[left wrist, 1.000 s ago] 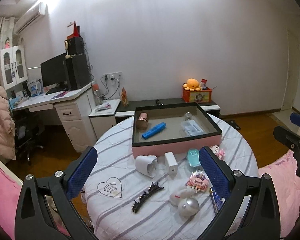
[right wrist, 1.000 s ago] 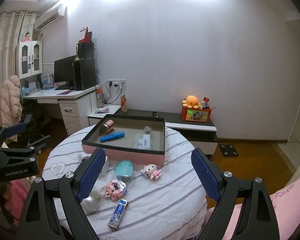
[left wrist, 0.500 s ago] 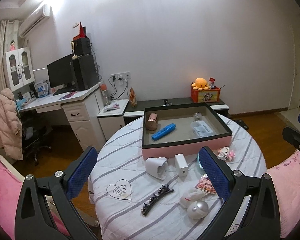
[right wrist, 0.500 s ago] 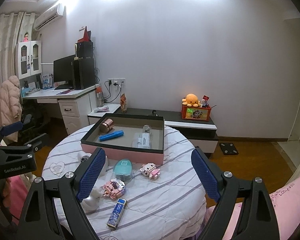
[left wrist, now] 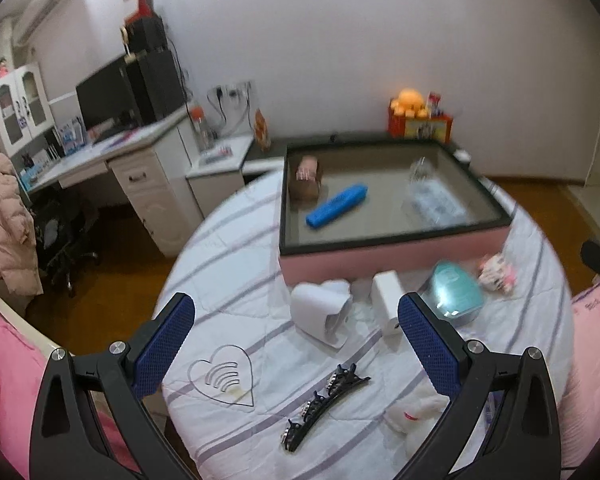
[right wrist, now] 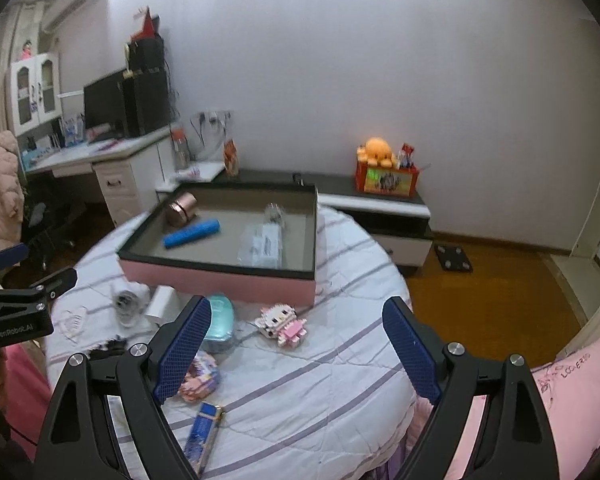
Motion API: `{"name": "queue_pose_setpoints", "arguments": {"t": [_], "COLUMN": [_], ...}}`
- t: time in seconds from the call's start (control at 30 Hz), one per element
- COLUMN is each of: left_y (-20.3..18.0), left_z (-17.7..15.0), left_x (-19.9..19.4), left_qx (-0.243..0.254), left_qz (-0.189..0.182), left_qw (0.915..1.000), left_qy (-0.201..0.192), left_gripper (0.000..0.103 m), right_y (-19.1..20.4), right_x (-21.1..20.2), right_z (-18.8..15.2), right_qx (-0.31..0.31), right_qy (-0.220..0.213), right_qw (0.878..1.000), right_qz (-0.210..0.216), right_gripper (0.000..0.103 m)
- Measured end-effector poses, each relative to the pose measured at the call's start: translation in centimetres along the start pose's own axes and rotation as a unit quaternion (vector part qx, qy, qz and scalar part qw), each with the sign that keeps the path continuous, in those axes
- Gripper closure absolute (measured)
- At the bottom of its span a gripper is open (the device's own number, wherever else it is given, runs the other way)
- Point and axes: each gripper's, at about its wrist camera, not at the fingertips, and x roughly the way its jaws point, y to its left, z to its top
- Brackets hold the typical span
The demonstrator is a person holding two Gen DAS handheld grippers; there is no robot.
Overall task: Organize rigid objects
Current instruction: 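Move both open tools toward the items on the table beside the box, then grasp the white hair dryer with the left tool while the right tool grasps the Hello Kitty block figure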
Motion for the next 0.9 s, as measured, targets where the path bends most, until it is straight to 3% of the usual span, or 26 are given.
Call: {"name": "queue_pose_setpoints", "arguments": {"t": [0.27, 0.5, 0.67, 0.73, 0.77, 0.8, 0.87, 0.9], "left_y": [-0.2, -0.4, -0.8, -0.8, -0.9, -1.1, -1.3, -1.3], "left_z": [-0.5, -1.3, -1.9, -2.1, -2.1, -2.0, -2.0, -2.1], "left_x": [6.9, 10.9, 12.9, 12.8, 12.5, 12.1, 12.0, 12.1], "left_qx": [-0.004, -0.002, -0.003, -0.007, -0.003, 0.006, 0.014, 0.01], "left_qz": [-0.015, -0.022, -0.043, -0.058, -0.074, -0.077, -0.077, -0.08], "left_qw": [0.9969, 0.9928, 0.9911, 0.9918, 0.9916, 0.9923, 0.9919, 0.9917], "left_qy": [0.078, 0.117, 0.126, 0.114, 0.106, 0.097, 0.1, 0.101], "left_gripper": [0.0, 0.0, 0.0, 0.011, 0.033, 0.044, 0.044, 0.044], "right_y": [-0.5, -0.7, 0.0, 0.4, 0.5, 0.4, -0.1, -0.3], "right_x": [7.3, 13.0, 15.4, 15.8, 15.6, 15.6, 15.2, 15.1], "right_z": [-0.8, -1.9, -2.7, -3.1, -3.2, -3.3, -3.0, -2.8], "right_qx": [-0.002, -0.004, -0.003, -0.016, -0.02, -0.018, -0.008, -0.004], "right_qy": [0.085, 0.149, 0.17, 0.164, 0.156, 0.155, 0.149, 0.149], "right_qw": [0.996, 0.989, 0.985, 0.986, 0.987, 0.987, 0.988, 0.988], "right_qz": [-0.003, -0.002, 0.037, 0.031, 0.033, 0.038, 0.041, 0.039], "right_gripper": [0.014, 0.014, 0.014, 0.014, 0.016, 0.02, 0.049, 0.052]}}
